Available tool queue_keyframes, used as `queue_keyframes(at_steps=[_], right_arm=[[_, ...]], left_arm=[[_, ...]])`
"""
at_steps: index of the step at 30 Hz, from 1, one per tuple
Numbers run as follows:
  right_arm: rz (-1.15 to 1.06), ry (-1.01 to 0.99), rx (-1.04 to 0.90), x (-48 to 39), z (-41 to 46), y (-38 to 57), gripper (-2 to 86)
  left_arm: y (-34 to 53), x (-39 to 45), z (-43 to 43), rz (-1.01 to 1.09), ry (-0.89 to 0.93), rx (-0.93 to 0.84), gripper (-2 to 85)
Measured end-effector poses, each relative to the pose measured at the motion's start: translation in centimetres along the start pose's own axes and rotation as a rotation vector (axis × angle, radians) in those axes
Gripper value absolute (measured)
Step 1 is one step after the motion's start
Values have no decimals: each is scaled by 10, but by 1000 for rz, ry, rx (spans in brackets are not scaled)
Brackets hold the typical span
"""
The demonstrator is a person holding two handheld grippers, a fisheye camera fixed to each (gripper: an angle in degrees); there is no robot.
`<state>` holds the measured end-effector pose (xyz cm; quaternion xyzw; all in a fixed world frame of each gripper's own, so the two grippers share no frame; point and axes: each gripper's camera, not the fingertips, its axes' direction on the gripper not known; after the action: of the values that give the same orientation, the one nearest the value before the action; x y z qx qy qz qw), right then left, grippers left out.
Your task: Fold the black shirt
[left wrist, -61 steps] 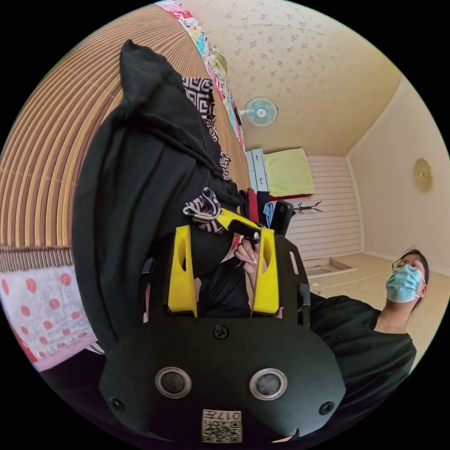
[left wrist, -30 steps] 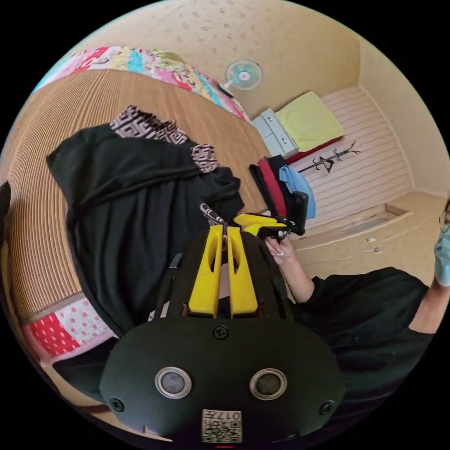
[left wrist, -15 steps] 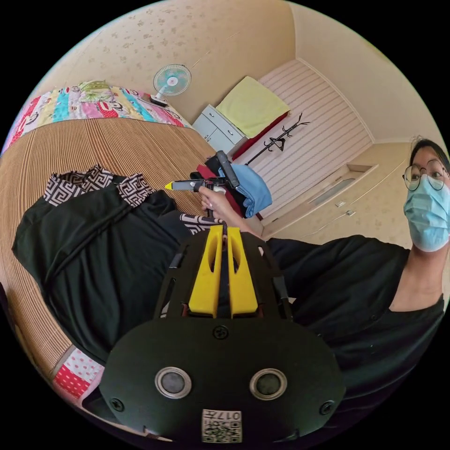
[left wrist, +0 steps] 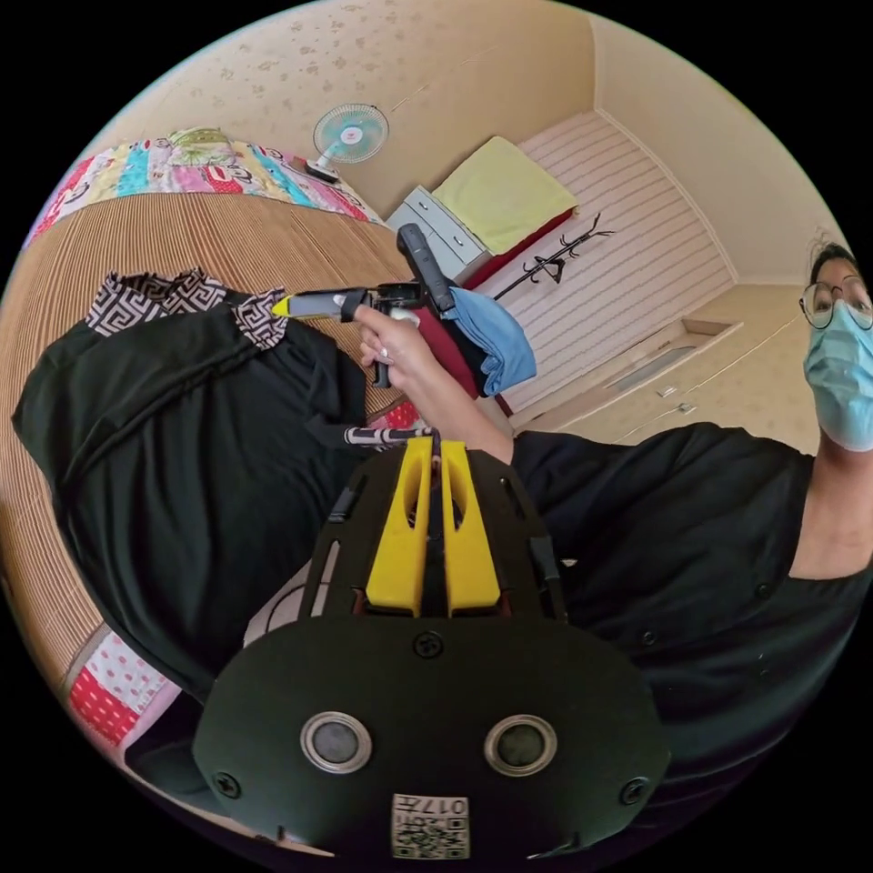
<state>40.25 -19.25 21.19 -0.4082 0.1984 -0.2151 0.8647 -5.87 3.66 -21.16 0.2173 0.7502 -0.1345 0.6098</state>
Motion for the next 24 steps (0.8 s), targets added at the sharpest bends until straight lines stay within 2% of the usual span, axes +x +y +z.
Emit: queue_keyframes(at_steps=[3, 5, 10, 15, 19, 24], right_arm=[[26, 124, -42, 9, 16, 9, 80], [49, 150, -51, 17, 22, 19, 78], [94, 39, 55, 45, -1, 34, 77], [165, 106, 69, 65, -10, 7, 100], [286, 91, 5, 90, 9, -7, 121], [333, 20, 5, 105, 18, -4, 53]], left_arm=[[8, -28, 13, -98, -47, -76, 78], [14, -47, 6, -153, -84, -66, 109], [17, -110, -62, -280, -276, 76, 101], [-7, -183, -119, -427, -495, 183, 112], [-16, -223, -121, -541, -554, 170, 113], [-18, -223, -116, -512, -664, 199, 103]])
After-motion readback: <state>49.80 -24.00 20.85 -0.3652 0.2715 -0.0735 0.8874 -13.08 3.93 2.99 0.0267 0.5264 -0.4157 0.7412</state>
